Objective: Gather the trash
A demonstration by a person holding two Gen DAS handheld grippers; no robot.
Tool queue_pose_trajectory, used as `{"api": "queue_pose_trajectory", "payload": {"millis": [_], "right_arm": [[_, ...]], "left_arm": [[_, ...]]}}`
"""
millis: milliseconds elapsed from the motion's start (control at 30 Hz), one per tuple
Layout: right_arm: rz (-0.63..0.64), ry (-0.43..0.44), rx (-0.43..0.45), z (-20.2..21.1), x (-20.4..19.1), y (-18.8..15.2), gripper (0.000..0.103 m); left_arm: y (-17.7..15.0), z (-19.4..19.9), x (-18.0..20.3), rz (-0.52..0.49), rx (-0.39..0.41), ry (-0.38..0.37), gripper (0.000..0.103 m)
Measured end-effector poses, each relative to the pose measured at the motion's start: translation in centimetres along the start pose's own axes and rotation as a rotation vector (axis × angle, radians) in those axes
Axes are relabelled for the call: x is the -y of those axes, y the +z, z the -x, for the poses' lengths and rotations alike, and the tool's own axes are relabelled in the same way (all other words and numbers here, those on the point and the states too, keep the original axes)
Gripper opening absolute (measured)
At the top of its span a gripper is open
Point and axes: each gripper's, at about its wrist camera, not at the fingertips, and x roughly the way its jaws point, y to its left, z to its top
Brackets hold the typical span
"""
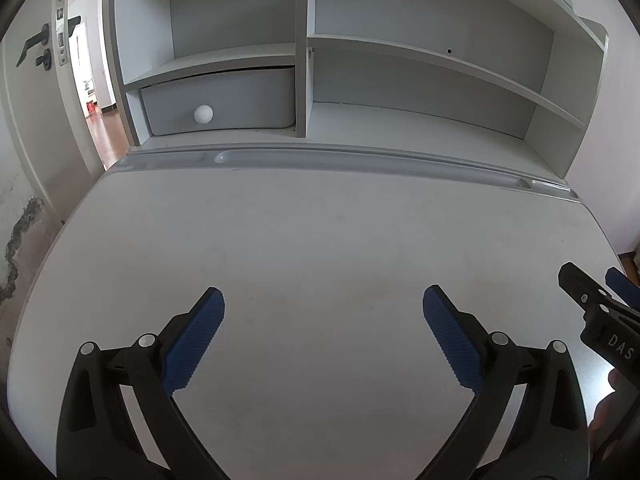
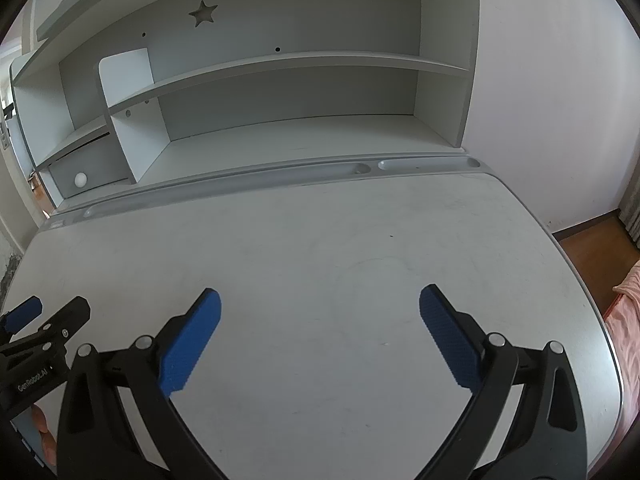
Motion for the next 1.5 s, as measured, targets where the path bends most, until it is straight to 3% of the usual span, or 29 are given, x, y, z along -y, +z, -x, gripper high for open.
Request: {"api": "queue_pose_trajectory", "payload": {"millis": [1000, 1133, 1200, 1300, 1367, 1500], "right_arm": [[0.000, 0.001, -0.001, 0.1, -0.1, 0.0, 0.096], [-0.001, 0.000, -0.004, 0.0, -0.1, 0.0, 0.096], [-0.002, -0.001, -0.010, -0.1, -0.1, 0.0, 0.096], [-0.003, 0.000, -0.017, -0.2, 0.1, -0.1, 0.096], [-0.002, -0.004, -0.024, -0.3, 0.1, -0.2, 0.096], [-0.001, -0.010, -0.034, -0.5, 0.1, -0.2, 0.096]], "left_arm": [[-0.2, 0.0, 0.0, 0.002, 0.003, 0.001, 0.096], [-0.3, -0.2, 0.3, -0.015, -0.005, -0.036, 0.096], [-0.4, -0.2, 0.8, -0.049, -0.006, -0.004, 0.096], [-0.5, 0.1, 1.7, -0.094, 0.023, 0.119, 0.096], [-0.5, 0.2, 1.9, -0.104, 0.024, 0.131, 0.096], [-0.3, 0.1, 2.2, -0.115, -0.007, 0.071, 0.096]]}}
